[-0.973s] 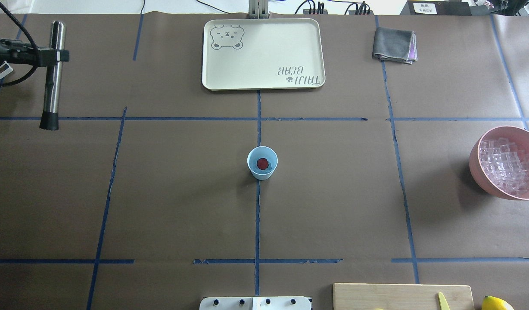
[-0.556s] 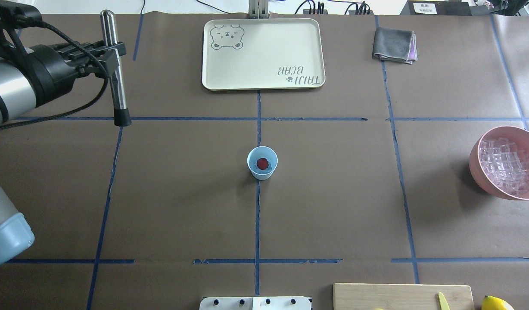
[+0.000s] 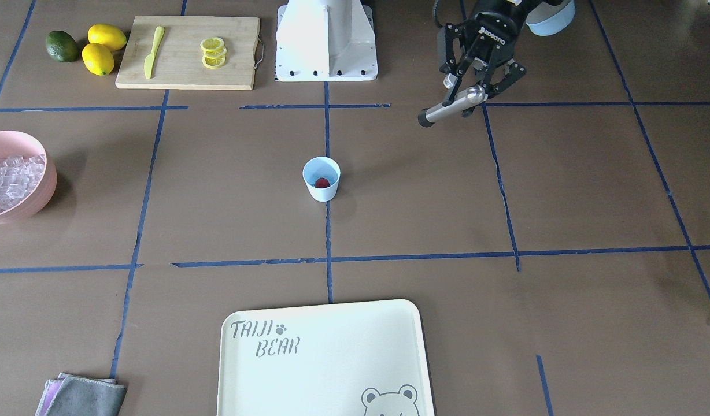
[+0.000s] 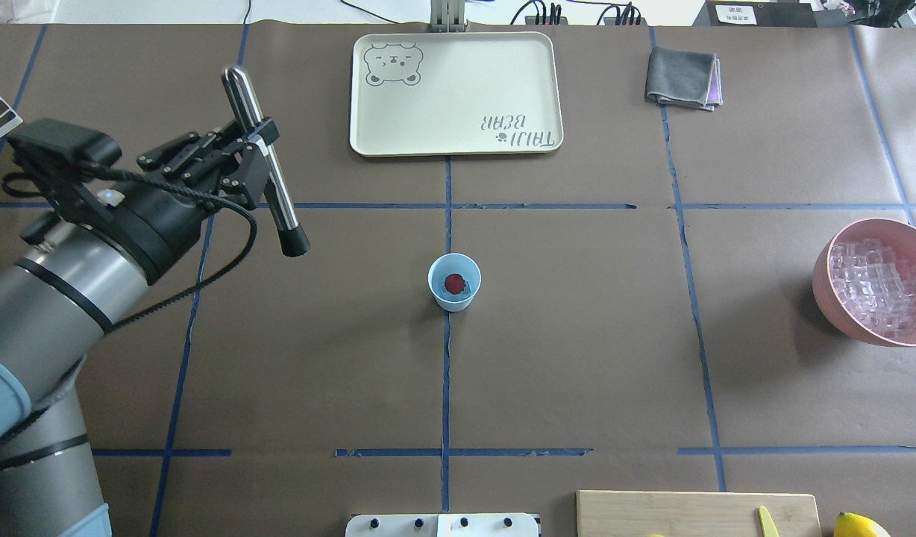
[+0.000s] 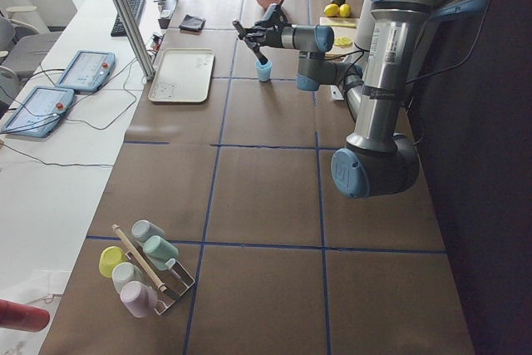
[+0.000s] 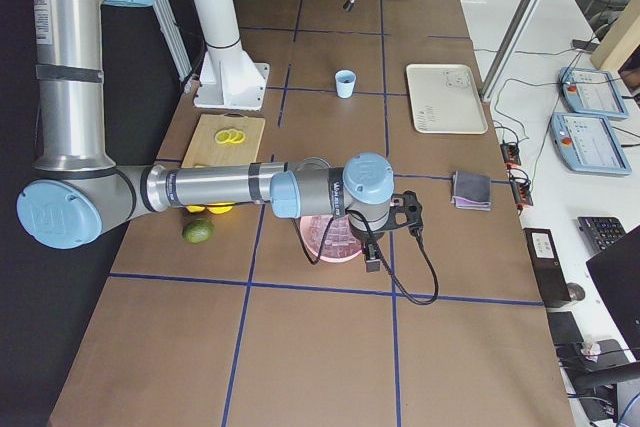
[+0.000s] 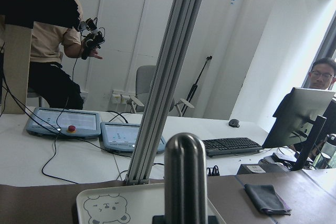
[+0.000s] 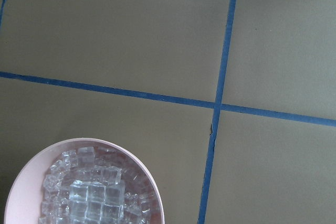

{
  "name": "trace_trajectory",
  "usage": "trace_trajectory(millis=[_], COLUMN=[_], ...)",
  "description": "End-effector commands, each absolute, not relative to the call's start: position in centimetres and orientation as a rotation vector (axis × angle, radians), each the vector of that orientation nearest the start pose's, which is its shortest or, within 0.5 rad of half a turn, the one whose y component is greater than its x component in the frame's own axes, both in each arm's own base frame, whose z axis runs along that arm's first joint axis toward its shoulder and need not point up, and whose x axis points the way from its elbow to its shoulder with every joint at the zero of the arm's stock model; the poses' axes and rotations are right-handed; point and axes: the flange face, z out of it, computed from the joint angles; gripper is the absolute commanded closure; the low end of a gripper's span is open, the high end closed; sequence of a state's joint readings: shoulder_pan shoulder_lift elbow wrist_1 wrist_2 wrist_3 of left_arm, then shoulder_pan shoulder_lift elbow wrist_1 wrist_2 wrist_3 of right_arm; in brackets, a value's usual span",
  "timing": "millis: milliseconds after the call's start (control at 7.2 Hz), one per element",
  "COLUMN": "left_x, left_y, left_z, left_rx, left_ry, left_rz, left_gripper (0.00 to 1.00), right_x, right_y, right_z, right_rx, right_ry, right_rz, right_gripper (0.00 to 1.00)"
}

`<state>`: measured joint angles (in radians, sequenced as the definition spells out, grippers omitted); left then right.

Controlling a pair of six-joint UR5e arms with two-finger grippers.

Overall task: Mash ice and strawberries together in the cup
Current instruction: 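Carry the upright pestle with the left gripper over the cup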

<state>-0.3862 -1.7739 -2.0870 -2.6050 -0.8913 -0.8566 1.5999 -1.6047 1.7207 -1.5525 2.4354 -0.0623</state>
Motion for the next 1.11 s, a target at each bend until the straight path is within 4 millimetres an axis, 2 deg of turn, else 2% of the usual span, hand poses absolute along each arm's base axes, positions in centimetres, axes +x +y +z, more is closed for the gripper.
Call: trace_trajectory(millis=[0,139,417,695,834,973], left_x=[40.2,42.0,42.4,45.0,45.7,45.9], left_y=[-31.8,-31.8,-31.8,-32.3,-32.4,-32.2], left_z=[20.2,20.4,19.2,21.3,21.6,20.7], left_rx=[1.330,1.348,1.366,1.422,1.451,1.466], left_ry=[1.069,1.031,1.107,1.166,1.221,1.269], left_rz=[-0.324,-0.301,-0.332,-0.311,-0.321,-0.305], left_gripper=[1.00,1.00,1.00,1.00,1.00,1.00], right_x=[7.2,7.1,7.1,7.1,7.2,7.2], right_y=[-47.8,-47.8,-47.9,-48.0,-48.0,-48.0], right_z=[59.1,59.1,58.9,58.9,59.0,59.2], right_rx=[0.169,0.168,0.171,0.171,0.168,0.165], right_ry=[-0.856,-0.857,-0.857,-0.859,-0.857,-0.857], right_rz=[-0.091,-0.090,-0.091,-0.091,-0.090,-0.089], right_gripper=[0.00,0.00,0.00,0.00,0.00,0.00])
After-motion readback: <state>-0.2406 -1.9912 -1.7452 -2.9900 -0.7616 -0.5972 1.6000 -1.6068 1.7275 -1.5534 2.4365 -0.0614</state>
